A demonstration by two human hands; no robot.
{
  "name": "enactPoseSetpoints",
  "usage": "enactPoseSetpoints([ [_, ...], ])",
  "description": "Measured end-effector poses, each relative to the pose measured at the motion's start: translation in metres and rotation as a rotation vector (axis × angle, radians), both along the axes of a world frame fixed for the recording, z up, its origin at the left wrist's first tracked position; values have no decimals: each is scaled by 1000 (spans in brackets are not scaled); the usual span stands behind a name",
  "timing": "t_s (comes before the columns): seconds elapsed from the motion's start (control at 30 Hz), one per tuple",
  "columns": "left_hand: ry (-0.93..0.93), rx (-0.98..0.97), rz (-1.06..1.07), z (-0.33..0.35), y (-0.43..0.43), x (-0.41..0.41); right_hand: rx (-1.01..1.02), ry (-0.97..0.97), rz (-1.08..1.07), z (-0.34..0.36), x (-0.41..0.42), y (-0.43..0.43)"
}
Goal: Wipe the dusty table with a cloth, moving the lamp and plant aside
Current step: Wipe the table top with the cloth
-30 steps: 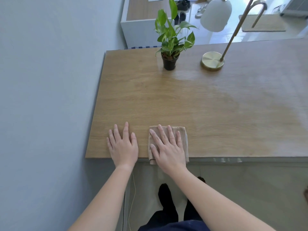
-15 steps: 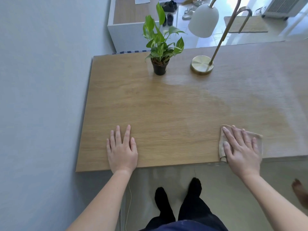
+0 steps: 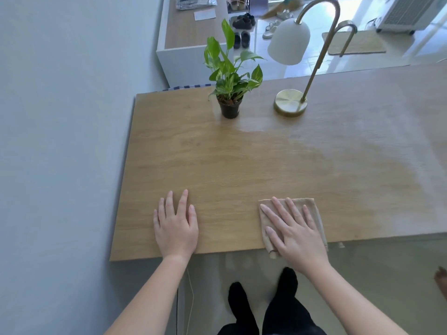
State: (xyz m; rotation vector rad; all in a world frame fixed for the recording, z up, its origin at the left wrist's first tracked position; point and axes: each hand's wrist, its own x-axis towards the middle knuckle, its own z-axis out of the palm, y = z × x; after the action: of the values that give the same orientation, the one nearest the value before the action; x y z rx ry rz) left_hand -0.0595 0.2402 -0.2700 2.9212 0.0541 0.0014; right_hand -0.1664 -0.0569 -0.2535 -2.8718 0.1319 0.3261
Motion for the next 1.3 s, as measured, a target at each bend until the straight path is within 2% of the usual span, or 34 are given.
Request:
enactPoseSetpoints([
  [0.07, -6, -5, -28, 0, 0, 10, -19, 28, -95, 6, -1, -44],
  [0.2, 23, -1, -52, -5, -2, 19, -41, 71, -416, 15, 29, -119],
  [0.27, 16, -3, -44, -6, -4, 17, -23, 65, -581, 14, 66, -128],
  [0.33, 8, -2, -44, -6, -4, 18, -18, 52, -641, 11, 108, -111],
  [0.4, 8, 1, -47, -7, -3, 20, 10, 50, -553, 9, 141, -74],
  [0.47, 9, 8, -48, -6, -3, 19, 40, 53, -337, 9, 153, -28],
  [0.57, 3, 4, -54, -6, -2, 19, 61, 44, 24, 9, 118, 21],
  [0.63, -1, 7, -58, -6, -2, 19, 57, 57, 148, 12, 85, 12],
  [0.73, -6, 10, -60, -9, -1, 19, 20, 63, 68, 17, 69, -51],
  [0.83, -9, 2, -70, -10, -2, 22, -19, 70, -227, 20, 94, -115],
  [0.97, -6, 14, -78, -13, -3, 24, 20, 75, -513, 23, 172, -108],
  [1.03, -6, 10, -84, -13, -2, 24, 48, 83, -450, 21, 201, -73],
  [1.17, -2, 15, -92, -13, -2, 27, 49, 39, -37, 14, 195, -17],
  [1.23, -4, 6, -100, -13, -3, 27, 45, 44, 82, 11, 165, -26],
  [1.3, -8, 6, -102, -14, -1, 28, 30, 37, 66, 12, 146, -57],
])
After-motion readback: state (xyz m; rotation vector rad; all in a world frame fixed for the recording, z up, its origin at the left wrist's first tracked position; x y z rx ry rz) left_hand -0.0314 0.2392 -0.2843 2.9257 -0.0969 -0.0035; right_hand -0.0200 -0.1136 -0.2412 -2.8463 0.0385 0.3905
